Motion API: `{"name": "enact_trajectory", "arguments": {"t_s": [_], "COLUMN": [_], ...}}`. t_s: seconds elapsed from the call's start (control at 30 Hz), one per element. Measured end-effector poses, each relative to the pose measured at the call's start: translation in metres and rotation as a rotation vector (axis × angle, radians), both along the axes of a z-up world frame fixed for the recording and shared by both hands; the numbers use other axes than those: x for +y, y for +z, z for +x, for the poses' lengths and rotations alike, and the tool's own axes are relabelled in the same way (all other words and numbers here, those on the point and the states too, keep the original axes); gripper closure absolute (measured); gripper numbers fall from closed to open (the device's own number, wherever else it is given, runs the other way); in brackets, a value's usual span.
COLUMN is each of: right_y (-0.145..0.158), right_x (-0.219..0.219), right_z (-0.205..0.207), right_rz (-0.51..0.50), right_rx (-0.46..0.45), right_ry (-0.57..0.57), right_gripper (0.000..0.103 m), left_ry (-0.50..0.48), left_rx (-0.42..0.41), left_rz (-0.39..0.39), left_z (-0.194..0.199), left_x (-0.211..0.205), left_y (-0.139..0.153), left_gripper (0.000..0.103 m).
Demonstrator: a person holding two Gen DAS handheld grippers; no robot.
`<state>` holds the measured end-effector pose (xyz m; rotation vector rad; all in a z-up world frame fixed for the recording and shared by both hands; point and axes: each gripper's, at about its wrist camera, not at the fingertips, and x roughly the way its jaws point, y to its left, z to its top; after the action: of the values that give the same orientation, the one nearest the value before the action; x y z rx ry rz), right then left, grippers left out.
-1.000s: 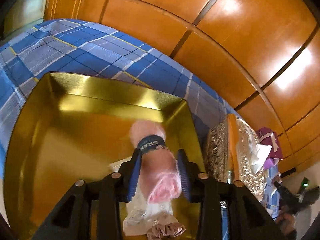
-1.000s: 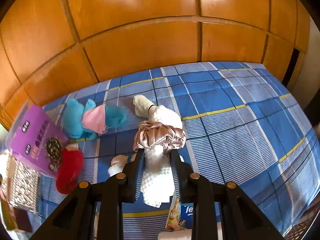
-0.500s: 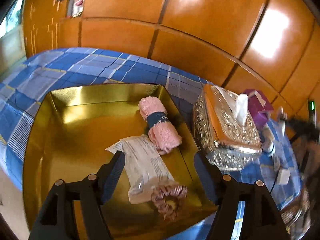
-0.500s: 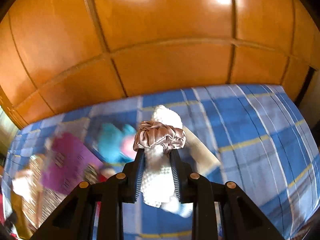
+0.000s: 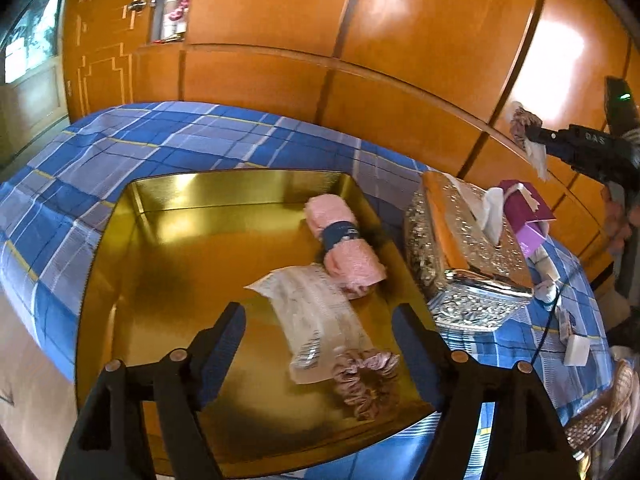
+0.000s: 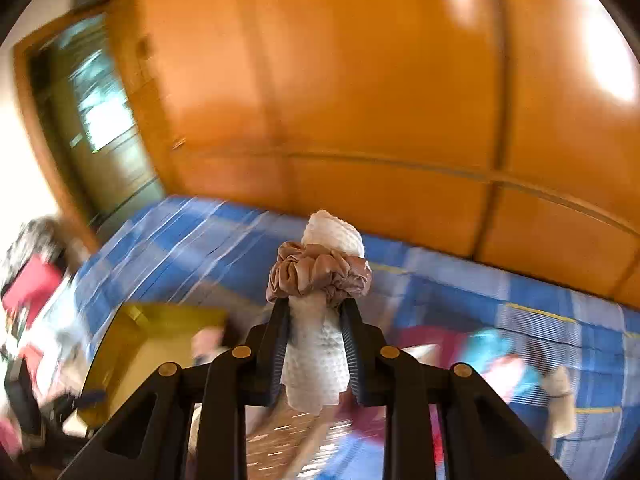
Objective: Organize soft objects
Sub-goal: 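Carry the white lace toy into the gold tray and open the right tool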
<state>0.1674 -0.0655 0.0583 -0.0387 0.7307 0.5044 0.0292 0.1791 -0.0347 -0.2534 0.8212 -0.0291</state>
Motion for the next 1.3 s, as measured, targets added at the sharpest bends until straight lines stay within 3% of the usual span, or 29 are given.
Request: {"name": "enact_trajectory", "arguments": {"t_s": [0.27, 0.4, 0.67, 1.0, 1.3], "right_y": [-0.047, -0.072, -0.11, -0.113, -0.098], "right_x": [0.094, 0.121, 0.151, 0.144, 0.106], "right_z": [-0.061, -0.086, -0.11, -0.122, -0.146], "right_rz": [-0.026, -0.055, -0.191, -0.183, -0.155], "right_rx": [0.091, 0.122, 0.125, 0.105, 0.035], "right_ry": [0.228, 0.257, 0.26, 0.25, 0.233], "right_gripper": [0.078, 0.078, 0.071, 0.066, 0.066], "left_ry": [0.13, 0.17, 0.156, 0.125, 0.091], "left_rx": [0.003, 0.014, 0.003, -0.03, -0.05], "left_rz": [0.021, 0.006, 0.013, 0.054, 0.078], "left_z": [-0.015, -0.019, -0.022, -0.025, -0.027], "left_x": [0.031, 0.043, 0.041, 0.032, 0.02], "left_y": [-0.006, -0.011, -0.013, -0.006, 0.0], "left_gripper": [0.027, 0.027, 0.027, 0.027, 0.027]}}
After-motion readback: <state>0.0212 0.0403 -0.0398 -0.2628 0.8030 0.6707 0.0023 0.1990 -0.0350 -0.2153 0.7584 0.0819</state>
